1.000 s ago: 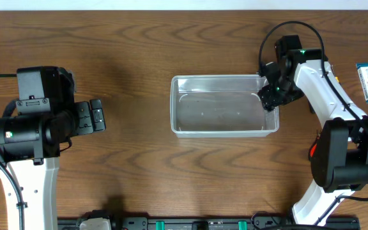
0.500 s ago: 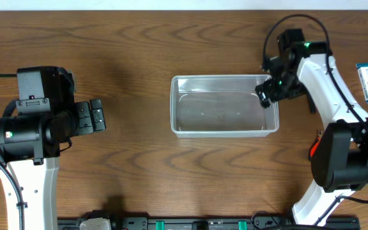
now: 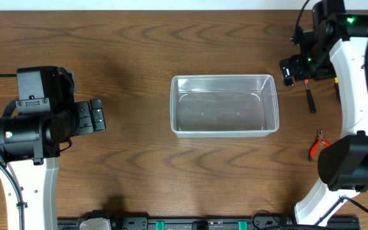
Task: Pack container
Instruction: 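Move the right gripper over the red-handled hammer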
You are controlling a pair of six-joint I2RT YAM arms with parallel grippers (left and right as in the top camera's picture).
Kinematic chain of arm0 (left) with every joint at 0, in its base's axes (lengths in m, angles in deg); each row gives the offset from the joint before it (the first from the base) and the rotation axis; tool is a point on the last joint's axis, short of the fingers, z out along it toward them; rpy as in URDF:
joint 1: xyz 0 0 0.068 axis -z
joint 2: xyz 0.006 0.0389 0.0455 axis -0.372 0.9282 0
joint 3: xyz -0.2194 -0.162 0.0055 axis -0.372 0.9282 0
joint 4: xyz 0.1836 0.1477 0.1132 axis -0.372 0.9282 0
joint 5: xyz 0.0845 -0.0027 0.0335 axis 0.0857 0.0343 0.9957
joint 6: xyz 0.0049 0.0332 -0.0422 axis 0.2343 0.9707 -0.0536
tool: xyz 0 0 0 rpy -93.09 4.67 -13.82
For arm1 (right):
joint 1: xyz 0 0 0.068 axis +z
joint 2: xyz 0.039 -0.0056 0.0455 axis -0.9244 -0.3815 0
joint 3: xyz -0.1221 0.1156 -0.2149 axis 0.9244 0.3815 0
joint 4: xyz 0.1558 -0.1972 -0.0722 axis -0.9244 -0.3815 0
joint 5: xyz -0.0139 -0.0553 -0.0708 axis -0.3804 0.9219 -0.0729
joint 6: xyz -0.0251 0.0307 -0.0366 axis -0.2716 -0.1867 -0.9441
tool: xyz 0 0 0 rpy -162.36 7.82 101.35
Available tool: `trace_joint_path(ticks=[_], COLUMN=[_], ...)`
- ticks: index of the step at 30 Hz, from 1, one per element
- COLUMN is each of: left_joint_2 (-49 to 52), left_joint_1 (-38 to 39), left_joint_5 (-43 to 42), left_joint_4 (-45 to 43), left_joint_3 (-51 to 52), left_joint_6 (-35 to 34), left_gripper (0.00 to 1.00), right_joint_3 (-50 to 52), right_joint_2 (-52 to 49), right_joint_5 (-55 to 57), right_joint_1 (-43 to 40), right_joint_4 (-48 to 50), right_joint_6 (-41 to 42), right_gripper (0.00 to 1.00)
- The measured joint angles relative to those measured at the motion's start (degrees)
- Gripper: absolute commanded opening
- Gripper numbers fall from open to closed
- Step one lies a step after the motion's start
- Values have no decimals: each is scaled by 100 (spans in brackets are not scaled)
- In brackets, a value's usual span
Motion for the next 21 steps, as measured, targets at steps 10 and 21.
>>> trace_joint_path(ticks=[10,21], left_joint_2=[0,0], left_joint_1=[0,0], left_joint_5=[0,0], left_joint_4=[0,0], left_joint_3=[0,0], left_joint_6=[0,0], left_gripper=[98,98], right_joint_3=[0,0], right_joint_2=[0,-79], right_joint_5=[129,2], right_joint_1=[-190,-933], right_joint_4=[809,793], right_joint_6=[-404,-555], right_gripper=[99,99])
